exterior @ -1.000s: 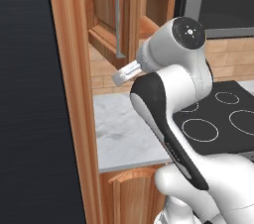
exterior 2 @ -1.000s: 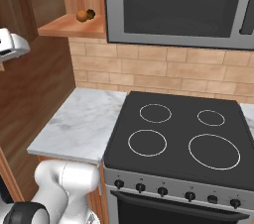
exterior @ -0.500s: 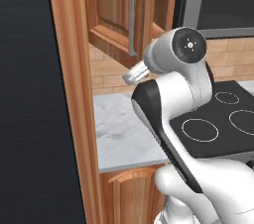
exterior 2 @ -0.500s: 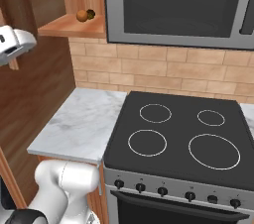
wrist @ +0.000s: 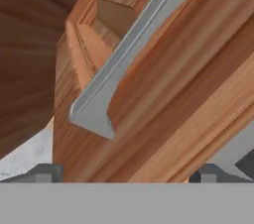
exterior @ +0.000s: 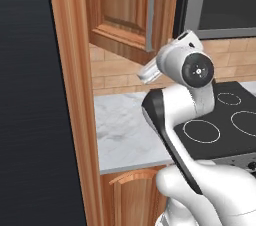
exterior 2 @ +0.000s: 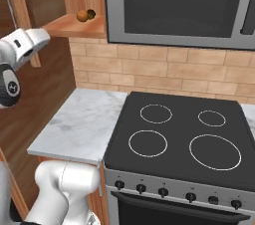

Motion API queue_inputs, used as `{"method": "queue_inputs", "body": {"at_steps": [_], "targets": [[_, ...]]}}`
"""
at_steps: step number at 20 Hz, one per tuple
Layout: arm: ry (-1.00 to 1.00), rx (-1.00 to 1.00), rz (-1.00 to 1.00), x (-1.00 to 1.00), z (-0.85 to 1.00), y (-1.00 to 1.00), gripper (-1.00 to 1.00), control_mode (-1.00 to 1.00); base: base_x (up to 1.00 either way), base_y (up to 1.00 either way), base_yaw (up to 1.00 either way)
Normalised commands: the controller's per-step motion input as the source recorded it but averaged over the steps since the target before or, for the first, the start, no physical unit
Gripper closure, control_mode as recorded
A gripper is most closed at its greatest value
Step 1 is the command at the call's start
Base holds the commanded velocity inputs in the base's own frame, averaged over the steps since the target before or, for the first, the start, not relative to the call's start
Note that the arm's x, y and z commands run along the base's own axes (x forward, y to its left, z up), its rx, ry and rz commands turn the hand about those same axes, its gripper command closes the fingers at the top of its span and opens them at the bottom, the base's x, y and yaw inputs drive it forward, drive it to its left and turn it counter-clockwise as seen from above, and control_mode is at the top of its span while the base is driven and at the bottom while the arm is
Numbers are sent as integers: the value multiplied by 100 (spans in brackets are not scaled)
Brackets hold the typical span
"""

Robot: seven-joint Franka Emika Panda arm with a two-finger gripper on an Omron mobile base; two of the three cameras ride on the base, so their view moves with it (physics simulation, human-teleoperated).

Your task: Pick the tangerine, sweet potato from the counter and place them in the cabinet. Then close the cabinet.

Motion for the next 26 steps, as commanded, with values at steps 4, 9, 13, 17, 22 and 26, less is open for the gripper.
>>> {"method": "queue_inputs", "body": {"at_steps": [4,9,13,17,22,26], "targets": [[1,-10,-13,74,0,-14,-100,-100,0,0,0],[3,-11,-20,87,-1,0,-100,-100,0,0,0],[2,-12,-20,96,-17,0,-100,-100,0,0,0],[0,-12,-17,99,-24,0,-100,-100,0,0,0],[-10,-13,-5,89,-25,0,-100,-100,0,0,0],[-28,-14,0,77,-46,0,-100,-100,0,0,0]]}}
